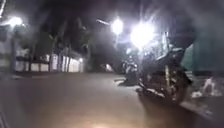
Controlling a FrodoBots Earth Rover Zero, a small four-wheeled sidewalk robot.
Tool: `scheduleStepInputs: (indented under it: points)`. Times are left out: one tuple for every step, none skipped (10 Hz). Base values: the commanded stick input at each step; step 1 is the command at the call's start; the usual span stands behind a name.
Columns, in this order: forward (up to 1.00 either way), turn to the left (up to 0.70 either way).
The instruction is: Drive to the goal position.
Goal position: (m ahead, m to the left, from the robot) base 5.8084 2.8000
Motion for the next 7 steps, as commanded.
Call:
scheduleStepInputs:
  points:
    - [0.7, 0.0]
    - [0.7, 0.0]
    - [0.7, 0.0]
    - [0.7, 0.0]
    - [0.7, 0.0]
    - [0.7, 0.0]
    - [0.7, 0.0]
